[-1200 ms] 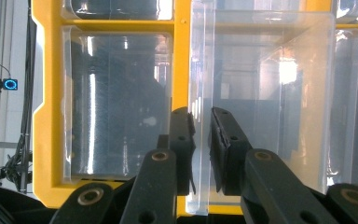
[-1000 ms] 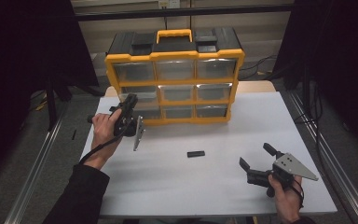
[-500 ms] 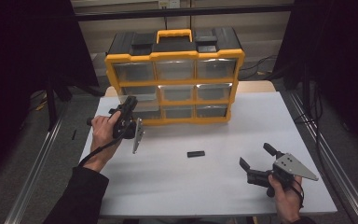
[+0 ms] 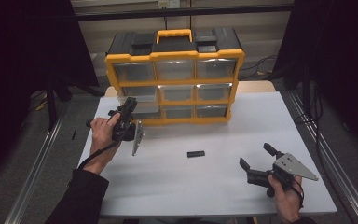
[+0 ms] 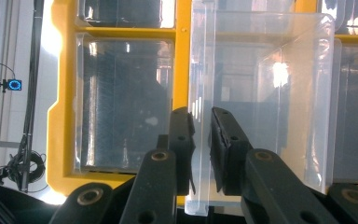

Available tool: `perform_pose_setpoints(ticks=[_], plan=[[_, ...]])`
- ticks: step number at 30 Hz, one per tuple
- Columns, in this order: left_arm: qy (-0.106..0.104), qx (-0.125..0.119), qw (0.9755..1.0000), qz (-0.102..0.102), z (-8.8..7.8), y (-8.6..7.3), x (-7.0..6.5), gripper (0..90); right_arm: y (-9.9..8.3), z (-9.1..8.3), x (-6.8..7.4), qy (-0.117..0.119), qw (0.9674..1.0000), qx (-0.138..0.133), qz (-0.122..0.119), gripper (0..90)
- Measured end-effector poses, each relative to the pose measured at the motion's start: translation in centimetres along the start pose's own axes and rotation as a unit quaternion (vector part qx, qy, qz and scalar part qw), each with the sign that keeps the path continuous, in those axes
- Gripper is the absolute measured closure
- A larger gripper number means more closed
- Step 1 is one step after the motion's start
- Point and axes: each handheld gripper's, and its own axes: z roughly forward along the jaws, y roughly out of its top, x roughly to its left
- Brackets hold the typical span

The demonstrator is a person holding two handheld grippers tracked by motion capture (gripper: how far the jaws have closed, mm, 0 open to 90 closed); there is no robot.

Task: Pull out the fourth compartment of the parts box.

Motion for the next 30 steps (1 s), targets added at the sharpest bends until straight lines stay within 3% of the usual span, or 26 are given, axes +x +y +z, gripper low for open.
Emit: perform_pose_setpoints(ticks=[30], plan=[[0.003, -0.004, 1.0, -0.008, -1.4, 0.3, -0.3, 79.0, 0.0, 0.0, 0.1, 0.001, 1.0, -0.001, 0.002, 0.0]])
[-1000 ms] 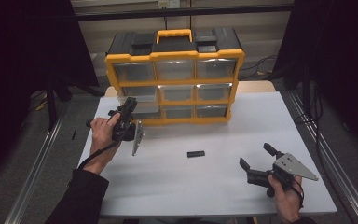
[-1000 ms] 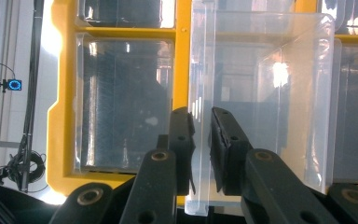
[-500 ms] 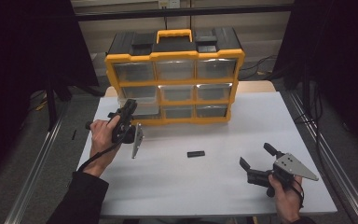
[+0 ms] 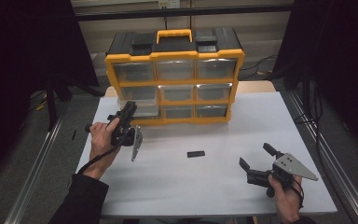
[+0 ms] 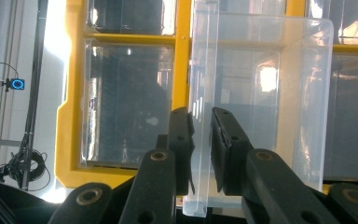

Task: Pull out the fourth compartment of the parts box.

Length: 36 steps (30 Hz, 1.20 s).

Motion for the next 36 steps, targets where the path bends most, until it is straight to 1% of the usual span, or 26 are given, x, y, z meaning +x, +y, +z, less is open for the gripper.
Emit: perform_pose_setpoints(ticks=[4, 5, 9, 14, 25, 26, 29, 31, 32, 35, 36], plan=[[-0.001, 0.001, 1.0, 0.001, -0.2, 0.0, 0.0, 79.0, 0.0, 0.0, 0.0, 0.0, 1.0, 0.0, -0.001, 0.0], [-0.001, -0.002, 1.0, -0.004, -0.3, 0.0, 0.1, 79.0, 0.0, 0.0, 0.0, 0.0, 1.0, -0.001, -0.001, 0.0], [-0.002, -0.001, 1.0, -0.006, -0.5, 0.1, 0.1, 79.0, 0.0, 0.0, 0.0, 0.0, 1.0, 0.0, -0.001, 0.0], [-0.004, 0.001, 1.0, 0.002, -0.9, 0.2, 0.1, 79.1, 0.0, 0.0, 0.0, 0.0, 1.0, 0.0, 0.0, 0.0], [-0.006, -0.003, 1.0, 0.001, -1.3, 0.2, 0.1, 79.1, 0.0, 0.0, 0.0, 0.0, 1.0, -0.001, 0.0, 0.0], [-0.005, -0.004, 1.0, 0.004, -1.4, 0.2, 0.1, 79.0, 0.0, 0.0, 0.0, 0.0, 1.0, 0.0, 0.0, 0.0], [-0.004, -0.005, 1.0, 0.001, -1.4, 0.2, 0.1, 79.0, 0.0, 0.0, 0.0, 0.001, 1.0, 0.0, 0.0, 0.0], [-0.006, -0.001, 1.0, 0.003, -1.5, 0.3, 0.1, 78.9, 0.0, 0.0, 0.0, 0.001, 1.0, -0.001, 0.0, 0.0], [-0.005, -0.004, 1.0, 0.006, -1.5, 0.3, 0.1, 79.0, 0.0, 0.0, 0.0, 0.001, 1.0, -0.001, 0.001, 0.0], [-0.005, -0.005, 1.0, 0.006, -1.6, 0.2, 0.2, 79.0, 0.0, 0.0, 0.0, 0.001, 1.0, -0.001, -0.001, 0.0], [-0.005, -0.008, 1.0, 0.002, -1.7, 0.2, 0.1, 79.0, 0.0, 0.0, 0.0, 0.0, 1.0, 0.001, 0.0, 0.0]])
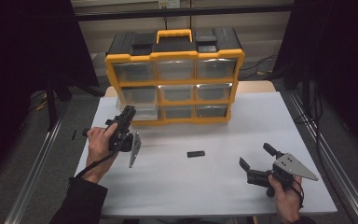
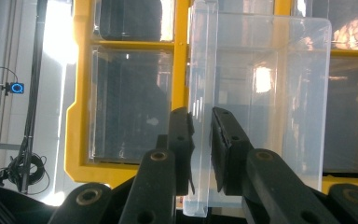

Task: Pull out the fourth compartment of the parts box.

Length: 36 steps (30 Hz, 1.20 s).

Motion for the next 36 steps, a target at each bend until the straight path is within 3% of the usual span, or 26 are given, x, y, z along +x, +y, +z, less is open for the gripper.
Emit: perform_pose_setpoints(ticks=[17, 23, 25, 28, 31, 33, 36], plan=[[-0.007, 0.002, 1.0, 0.004, -0.13, 0.24, 0.15, 78.7, -0.03, 0.02, -0.04, 0.0, 1.0, 0.001, 0.0, 0.0], [-0.012, -0.003, 0.9998, -0.014, -0.03, 0.12, 0.25, 77.0, -0.01, 0.01, -0.01, -0.001, 1.0, 0.0, 0.001, 0.0], [-0.014, -0.002, 0.9995, -0.029, -0.06, -0.06, 0.18, 74.1, -0.01, -0.03, -0.04, -0.001, 1.0, 0.001, -0.001, 0.0], [-0.013, 0.0, 0.9984, -0.056, -0.03, -0.19, 0.14, 65.3, -0.01, 0.0, -0.01, -0.001, 1.0, -0.001, 0.002, 0.0], [-0.012, -0.001, 0.9982, -0.059, -0.05, -0.13, 0.17, 61.0, -0.01, 0.0, -0.01, 0.0, 1.0, 0.0, 0.001, 0.0], [-0.009, -0.002, 0.998, -0.063, -0.05, -0.02, 0.08, 53.6, -0.01, 0.01, -0.01, 0.0, 1.0, 0.0, 0.001, 0.0], [-0.007, -0.002, 0.9956, -0.093, 0.0, 0.0, 0.29, 43.7, 0.0, -0.01, 0.02, 0.001, 1.0, 0.0, 0.002, 0.0]])
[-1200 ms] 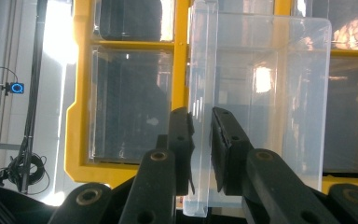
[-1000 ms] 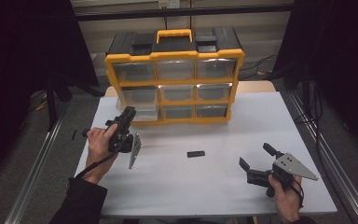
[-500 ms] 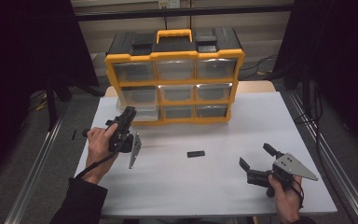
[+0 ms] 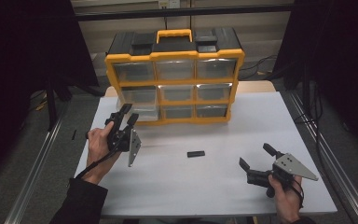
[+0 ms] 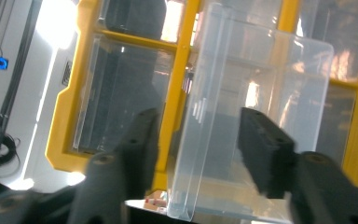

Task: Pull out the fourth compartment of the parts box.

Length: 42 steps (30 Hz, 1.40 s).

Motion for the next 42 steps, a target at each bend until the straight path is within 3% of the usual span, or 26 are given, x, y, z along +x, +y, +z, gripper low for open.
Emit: perform_pose_setpoints(ticks=[1, 4, 8, 9, 13, 15, 16, 17, 19, 20, 21, 24, 25, 26, 27, 30, 32, 33, 34, 35, 36, 37, 39, 40, 41, 42], plan=[[0.0, 0.0, 1.0, 0.0, 0.0, 0.0, 0.0, 39.8, 0.0, 0.0, 0.0, 0.0, 1.0, 0.0, 0.0, 0.0], [-0.014, -0.001, 0.9985, -0.053, 0.3, -0.3, 0.1, 30.6, 0.0, 0.0, -0.1, 0.0, 1.0, 0.001, -0.003, 0.0], [-0.013, 0.004, 0.9979, -0.063, 0.4, -0.4, 0.0, 20.7, 0.0, 0.0, 0.0, 0.001, 1.0, 0.001, -0.002, 0.0], [-0.019, -0.001, 0.9962, -0.085, 0.4, -0.5, 0.1, 18.1, 0.0, 0.0, 0.0, 0.001, 1.0, 0.001, -0.004, 0.0], [-0.014, -0.004, 0.9945, -0.104, 0.3, -0.5, 0.3, 14.5, 0.0, 0.0, 0.0, 0.001, 1.0, 0.002, -0.001, 0.0], [-0.015, -0.006, 0.9907, -0.135, 0.3, -0.4, 0.6, 11.8, 0.0, 0.0, 0.0, 0.0, 1.0, 0.001, -0.001, 0.0], [-0.015, -0.006, 0.9907, -0.135, 0.3, -0.4, 0.6, 10.8, 0.0, 0.0, 0.0, 0.0, 1.0, 0.0, -0.002, 0.0], [-0.019, -0.013, 0.9848, -0.172, 0.3, -0.4, 0.7, 10.8, 0.0, 0.0, 0.0, 0.001, 1.0, 0.001, -0.004, 0.0], [-0.017, -0.014, 0.9802, -0.197, 0.1, -0.5, 0.9, 10.0, 0.0, 0.0, 0.0, 0.001, 1.0, 0.001, 0.0, 0.0], [-0.017, -0.014, 0.9802, -0.197, 0.1, -0.5, 0.9, 9.8, 0.0, 0.0, 0.0, 0.001, 1.0, 0.001, 0.0, 0.0], [-0.02, -0.022, 0.9728, -0.23, 0.1, -0.5, 1.1, 9.6, 0.0, 0.0, 0.0, 0.001, 1.0, 0.001, -0.002, 0.0], [-0.02, -0.018, 0.9689, -0.246, 0.0, -0.5, 1.3, 8.4, 0.0, 0.0, 0.0, 0.001, 1.0, 0.002, -0.002, 0.0], [-0.027, -0.019, 0.9603, -0.277, -0.1, -0.5, 1.4, 7.4, 0.0, 0.0, 0.0, 0.001, 1.0, 0.002, -0.001, 0.0], [-0.03, -0.016, 0.9562, -0.291, -0.1, -0.6, 1.4, 6.5, 0.0, 0.0, 0.0, 0.0, 1.0, 0.002, -0.001, 0.0], [-0.03, -0.016, 0.9562, -0.291, -0.1, -0.6, 1.4, 5.7, 0.0, 0.0, 0.0, 0.001, 1.0, 0.002, -0.002, 0.0], [-0.037, -0.011, 0.9515, -0.305, -0.3, -0.6, 1.3, 5.6, 0.0, 0.0, 0.0, 0.001, 1.0, 0.002, -0.003, 0.0], [-0.048, -0.005, 0.9424, -0.331, -0.5, -0.6, 1.4, 5.4, 0.0, 0.0, 0.0, 0.0, 1.0, 0.002, -0.003, 0.0], [-0.055, -0.003, 0.9309, -0.361, -0.7, -0.7, 1.4, 5.2, 0.0, 0.0, 0.0, 0.0, 1.0, 0.002, -0.003, 0.0], [-0.055, -0.003, 0.9309, -0.361, -0.7, -0.7, 1.4, 5.3, 0.0, 0.0, 0.0, 0.0, 1.0, 0.002, -0.003, 0.0], [-0.054, -0.005, 0.9253, -0.375, -1.0, -0.7, 1.4, 5.3, 0.0, 0.0, 0.0, 0.0, 1.0, 0.002, -0.003, 0.0], [-0.054, -0.005, 0.9168, -0.396, -1.3, -0.7, 1.3, 5.2, 0.0, 0.0, 0.1, 0.001, 1.0, 0.002, -0.003, 0.0], [-0.054, -0.005, 0.9168, -0.396, -1.3, -0.7, 1.3, 5.0, 0.0, 0.0, 0.1, 0.001, 1.0, 0.002, -0.003, 0.0], [-0.06, -0.009, 0.9104, -0.409, -1.5, -0.7, 1.0, 4.2, 0.0, 0.0, 0.1, 0.003, 1.0, 0.001, -0.004, 0.0], [-0.06, -0.009, 0.9104, -0.409, -1.5, -0.7, 1.0, 3.9, 0.0, 0.0, 0.1, 0.003, 1.0, 0.001, -0.004, 0.0], [-0.066, -0.011, 0.9049, -0.421, -1.6, -0.7, 0.8, 4.1, 0.0, 0.0, 0.1, 0.002, 1.0, 0.0, -0.004, 0.0], [-0.066, -0.011, 0.9049, -0.421, -1.6, -0.7, 0.8, 4.1, 0.0, 0.0, 0.1, 0.001, 1.0, 0.0, -0.004, 0.0]])
